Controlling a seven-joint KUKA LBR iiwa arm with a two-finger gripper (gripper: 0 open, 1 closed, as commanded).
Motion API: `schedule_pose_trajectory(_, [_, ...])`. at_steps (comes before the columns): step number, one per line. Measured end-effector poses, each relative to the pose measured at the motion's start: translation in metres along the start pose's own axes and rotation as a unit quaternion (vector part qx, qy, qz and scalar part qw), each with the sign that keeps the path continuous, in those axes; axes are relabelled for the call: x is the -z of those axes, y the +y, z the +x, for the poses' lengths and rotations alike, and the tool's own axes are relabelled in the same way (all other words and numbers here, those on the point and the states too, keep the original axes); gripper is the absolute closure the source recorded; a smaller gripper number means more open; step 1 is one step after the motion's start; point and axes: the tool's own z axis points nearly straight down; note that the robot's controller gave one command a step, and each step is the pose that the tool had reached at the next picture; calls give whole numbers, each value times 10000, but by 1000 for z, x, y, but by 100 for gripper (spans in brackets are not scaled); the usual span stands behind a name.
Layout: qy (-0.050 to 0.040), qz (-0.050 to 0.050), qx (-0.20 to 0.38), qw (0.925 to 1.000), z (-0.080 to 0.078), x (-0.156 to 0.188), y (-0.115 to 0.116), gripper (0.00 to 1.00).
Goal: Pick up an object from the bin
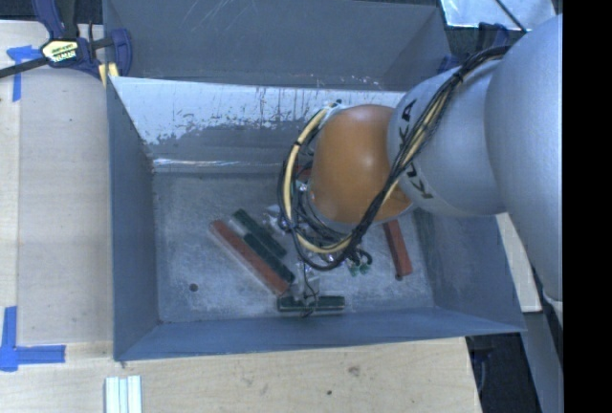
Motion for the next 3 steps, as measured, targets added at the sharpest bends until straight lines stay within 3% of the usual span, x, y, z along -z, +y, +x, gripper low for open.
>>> schedule_pose_trajectory(1, [1, -1, 1160, 9933, -23, 17, 31, 0])
schedule_pose_trajectory(2, [-19, -1, 1804, 9836, -9, 6, 48, 0])
schedule_pose_trajectory(3, [-1, -10, 2455, 9694, -59, -3, 87, 100])
